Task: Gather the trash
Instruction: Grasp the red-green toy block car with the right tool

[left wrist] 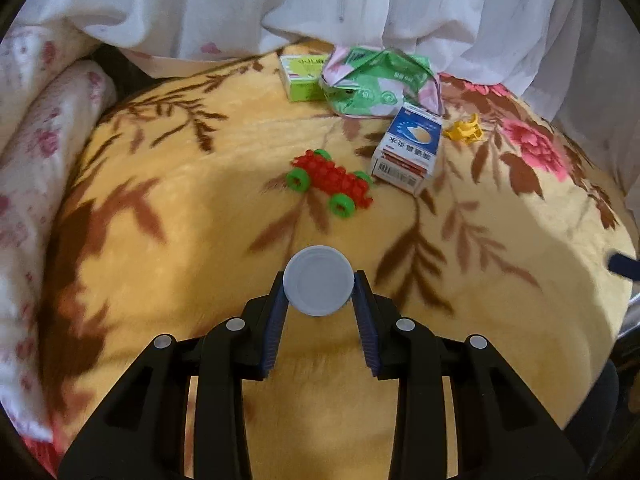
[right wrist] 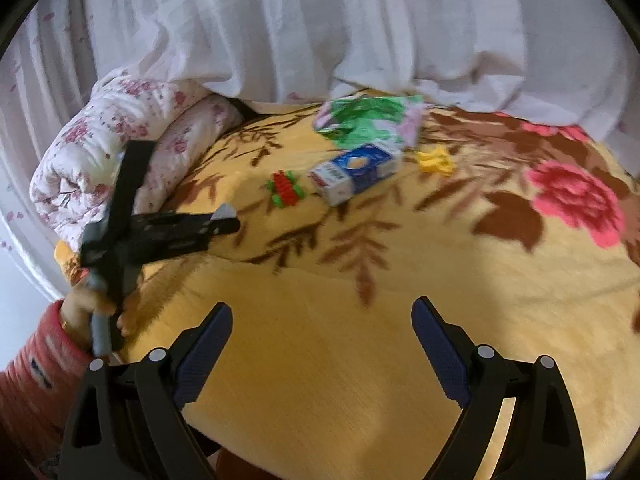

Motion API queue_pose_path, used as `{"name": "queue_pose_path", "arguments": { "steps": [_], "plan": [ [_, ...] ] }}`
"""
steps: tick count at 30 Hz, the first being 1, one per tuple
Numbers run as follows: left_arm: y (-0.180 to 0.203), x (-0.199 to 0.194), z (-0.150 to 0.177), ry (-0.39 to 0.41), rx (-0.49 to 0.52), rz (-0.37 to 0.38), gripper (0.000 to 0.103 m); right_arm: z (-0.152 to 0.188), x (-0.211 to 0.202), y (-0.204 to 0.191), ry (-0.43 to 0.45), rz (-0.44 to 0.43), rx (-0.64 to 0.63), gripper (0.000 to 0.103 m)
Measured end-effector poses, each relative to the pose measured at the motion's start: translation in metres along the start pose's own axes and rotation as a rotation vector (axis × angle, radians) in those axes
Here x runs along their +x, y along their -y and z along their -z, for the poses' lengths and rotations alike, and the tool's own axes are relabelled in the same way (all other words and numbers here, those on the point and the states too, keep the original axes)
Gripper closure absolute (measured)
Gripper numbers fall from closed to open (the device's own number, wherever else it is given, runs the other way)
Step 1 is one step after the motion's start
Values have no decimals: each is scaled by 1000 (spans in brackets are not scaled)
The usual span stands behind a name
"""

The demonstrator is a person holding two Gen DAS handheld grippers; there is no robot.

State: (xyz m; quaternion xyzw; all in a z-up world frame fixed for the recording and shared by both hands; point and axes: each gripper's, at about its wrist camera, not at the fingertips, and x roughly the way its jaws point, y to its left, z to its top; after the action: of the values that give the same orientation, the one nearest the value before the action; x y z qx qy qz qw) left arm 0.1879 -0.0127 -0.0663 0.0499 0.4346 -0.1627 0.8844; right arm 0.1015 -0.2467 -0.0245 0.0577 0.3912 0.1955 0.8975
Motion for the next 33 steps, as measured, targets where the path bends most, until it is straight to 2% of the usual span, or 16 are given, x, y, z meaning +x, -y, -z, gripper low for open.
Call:
{"name": "queue_pose_path", "arguments": {
  "steps": [9, 17, 21, 25, 26, 28, 30, 32, 33],
  "plan": [
    [-16, -51, 45, 56, -58, -45, 71, -56, 86, -40, -70, -96, -86, 19],
    [-33, -69, 70, 74, -134, -19, 71, -115, 174, -63, -137, -46, -210, 22],
    [-36, -77, 74, 90, -141, -16, 71, -125, 205, -64, -175, 7, -237, 24],
    [-40, -80, 75, 97, -155, 5, 71, -129, 219, -70, -188, 36, -279, 25],
    [-40, -81, 76, 99, -155, 2, 71, -128, 222, -72, -194, 46, -293, 28],
    [-41, -83, 76, 102, -158, 7, 71, -127, 230, -70, -236, 43, -280, 51],
    [-42, -85, 77, 105, -163, 8, 71, -126, 228, -69, -229, 45, -275, 53],
    [-41, -87, 79, 107, -166, 6, 71, -125, 222, -67, -226, 36, -253, 63],
    [-41, -87, 80, 107, -168, 6, 71, -125, 219, -66, -225, 29, -241, 64]
  ]
}}
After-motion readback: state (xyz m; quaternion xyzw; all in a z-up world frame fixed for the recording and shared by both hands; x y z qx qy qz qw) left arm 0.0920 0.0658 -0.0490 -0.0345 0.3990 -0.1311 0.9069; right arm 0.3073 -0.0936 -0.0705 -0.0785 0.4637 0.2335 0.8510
